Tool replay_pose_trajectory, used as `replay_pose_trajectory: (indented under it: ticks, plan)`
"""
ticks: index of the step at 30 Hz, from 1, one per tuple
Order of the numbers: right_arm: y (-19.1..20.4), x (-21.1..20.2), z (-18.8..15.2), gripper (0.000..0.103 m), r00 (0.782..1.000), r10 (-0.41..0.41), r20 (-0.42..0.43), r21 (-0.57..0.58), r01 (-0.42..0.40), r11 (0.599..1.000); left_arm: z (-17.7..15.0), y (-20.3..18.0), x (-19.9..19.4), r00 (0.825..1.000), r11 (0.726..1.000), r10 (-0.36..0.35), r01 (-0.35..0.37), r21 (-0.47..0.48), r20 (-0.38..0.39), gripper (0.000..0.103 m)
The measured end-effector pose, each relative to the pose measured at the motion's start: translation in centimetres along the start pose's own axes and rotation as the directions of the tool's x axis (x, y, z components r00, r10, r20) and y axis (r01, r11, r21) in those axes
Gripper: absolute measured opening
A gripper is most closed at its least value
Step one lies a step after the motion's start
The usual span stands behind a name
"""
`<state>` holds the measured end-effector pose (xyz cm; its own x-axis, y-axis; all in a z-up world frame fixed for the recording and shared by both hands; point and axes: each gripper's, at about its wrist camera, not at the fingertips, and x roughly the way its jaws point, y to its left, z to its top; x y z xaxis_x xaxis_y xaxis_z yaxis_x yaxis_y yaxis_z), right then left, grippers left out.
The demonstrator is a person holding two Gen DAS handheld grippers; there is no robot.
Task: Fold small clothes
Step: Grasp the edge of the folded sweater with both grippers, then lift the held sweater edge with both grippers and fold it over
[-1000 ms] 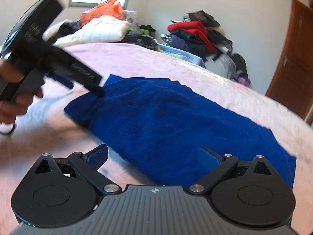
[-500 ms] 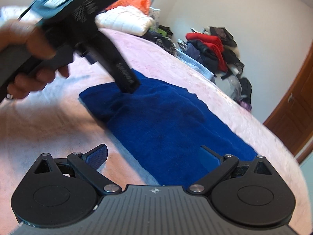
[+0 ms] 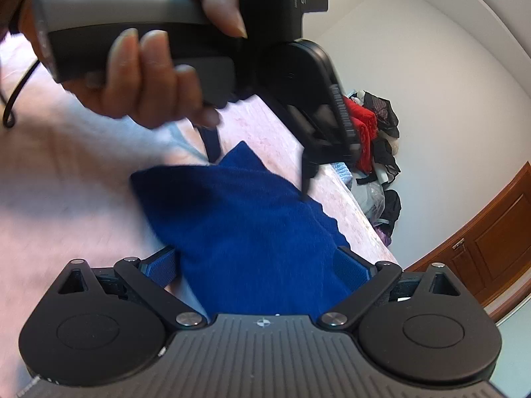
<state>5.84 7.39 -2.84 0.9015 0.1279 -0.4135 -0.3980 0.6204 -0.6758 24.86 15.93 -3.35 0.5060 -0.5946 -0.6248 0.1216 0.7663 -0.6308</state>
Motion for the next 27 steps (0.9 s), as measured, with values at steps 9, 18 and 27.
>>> replay_pose_trajectory:
  ticks: [9, 18, 27]
  plan:
    - [0.0, 2.8, 1.7, 0.047, 0.998, 0.058, 0.000, 0.001, -0.058, 0.998, 2.6, 0.1, 3.0, 0.995, 0.995, -0.094, 0.095, -0.032, 0.031, 0.098]
    - [-2.4, 1.8, 0.6, 0.019, 0.985, 0.167, 0.038, 0.124, -0.170, 0.978, 2.4, -1.6, 3.8, 0.999, 0.997, 0.047, -0.047, 0.056, 0.002, 0.012]
    - [-9.9, -0.8, -2.2, 0.017, 0.952, 0.250, 0.175, 0.482, -0.304, 0.822, 1.1, -9.5, 0.9, 0.975, 0.945, 0.162, -0.198, 0.262, 0.153, 0.008]
